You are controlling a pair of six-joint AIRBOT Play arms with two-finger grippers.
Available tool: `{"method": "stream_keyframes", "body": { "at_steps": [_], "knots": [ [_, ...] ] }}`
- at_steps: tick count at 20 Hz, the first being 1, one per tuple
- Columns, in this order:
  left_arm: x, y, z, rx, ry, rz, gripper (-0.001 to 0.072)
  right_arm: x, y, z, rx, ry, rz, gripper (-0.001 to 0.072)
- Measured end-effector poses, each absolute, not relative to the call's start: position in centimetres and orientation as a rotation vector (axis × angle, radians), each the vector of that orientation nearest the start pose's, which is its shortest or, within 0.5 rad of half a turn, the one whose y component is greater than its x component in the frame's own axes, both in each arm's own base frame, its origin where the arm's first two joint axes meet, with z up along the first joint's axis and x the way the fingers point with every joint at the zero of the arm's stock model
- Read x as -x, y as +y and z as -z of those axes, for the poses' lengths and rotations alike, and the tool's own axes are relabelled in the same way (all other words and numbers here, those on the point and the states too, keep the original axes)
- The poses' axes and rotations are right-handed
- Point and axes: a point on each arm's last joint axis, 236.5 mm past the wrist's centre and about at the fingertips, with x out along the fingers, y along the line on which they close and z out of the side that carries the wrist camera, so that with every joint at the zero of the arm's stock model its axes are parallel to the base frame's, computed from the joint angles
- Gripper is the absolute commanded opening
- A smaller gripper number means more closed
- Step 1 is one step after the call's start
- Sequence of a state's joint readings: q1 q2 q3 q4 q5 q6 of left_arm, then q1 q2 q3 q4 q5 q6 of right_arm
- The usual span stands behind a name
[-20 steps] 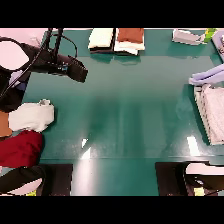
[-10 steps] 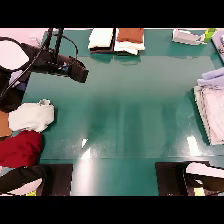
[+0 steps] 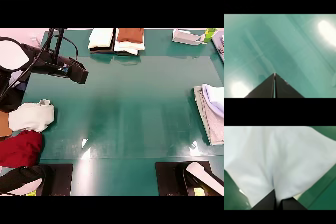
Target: Fold the shirts.
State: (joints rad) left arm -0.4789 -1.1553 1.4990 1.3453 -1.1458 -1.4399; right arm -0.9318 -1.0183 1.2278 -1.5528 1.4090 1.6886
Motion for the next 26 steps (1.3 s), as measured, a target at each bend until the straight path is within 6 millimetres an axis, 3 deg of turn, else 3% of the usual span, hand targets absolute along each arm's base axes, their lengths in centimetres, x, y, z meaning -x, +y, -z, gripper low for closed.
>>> {"method": "stream_keyframes", "body": {
  "at_steps": [1,2,3,5,7,9,11,14,17,20,22,23,26],
  "knots": [
    [-35.8,-24.0,-20.3,-0.144,0.788,0.662,0.0024,-18.9,-25.7,-9.6,-0.665,1.070,0.882,0.0222],
    [-35.7,-24.0,-20.2,-0.144,0.791,0.662,0.0024,-18.0,-25.6,-8.6,-0.661,1.084,0.894,0.0473],
    [-35.7,-24.0,-20.2,-0.145,0.793,0.663,0.0024,-17.4,-25.7,-7.8,-0.661,1.091,0.904,0.0554],
    [-35.7,-24.0,-20.2,-0.145,0.794,0.663,0.0024,-16.5,-25.9,-6.8,-0.671,1.099,0.923,0.0556],
    [-35.7,-24.0,-20.2,-0.145,0.794,0.663,0.0024,-16.5,-26.4,-7.2,-0.666,1.080,0.930,0.0555],
    [-35.7,-24.0,-20.2,-0.145,0.794,0.663,0.0024,-18.7,-26.3,-8.9,-0.657,1.015,0.883,0.0554],
    [-35.6,-24.0,-20.2,-0.144,0.795,0.664,0.0025,-22.7,-24.7,-11.1,-0.653,0.935,0.769,0.0554],
    [-35.7,-24.0,-20.3,-0.143,0.790,0.664,0.0025,-30.2,-18.2,-14.5,-0.621,0.857,0.491,0.0553],
    [-35.9,-24.1,-20.5,-0.140,0.779,0.662,0.0025,-35.5,-8.8,-16.1,-0.533,0.853,0.205,0.0552],
    [-36.0,-24.1,-20.5,-0.140,0.774,0.661,0.0025,-38.1,0.6,-16.1,-0.447,0.887,-0.039,0.0551],
    [-36.1,-24.1,-20.6,-0.139,0.770,0.660,0.0025,-38.5,6.2,-15.2,-0.395,0.933,-0.170,0.0549],
    [-36.2,-24.1,-20.7,-0.137,0.762,0.660,0.0025,-38.4,8.8,-14.6,-0.370,0.960,-0.229,0.0495],
    [-36.4,-24.2,-21.0,-0.133,0.749,0.658,0.0025,-37.7,14.5,-12.6,-0.309,1.032,-0.353,0.0017]
  ]
}}
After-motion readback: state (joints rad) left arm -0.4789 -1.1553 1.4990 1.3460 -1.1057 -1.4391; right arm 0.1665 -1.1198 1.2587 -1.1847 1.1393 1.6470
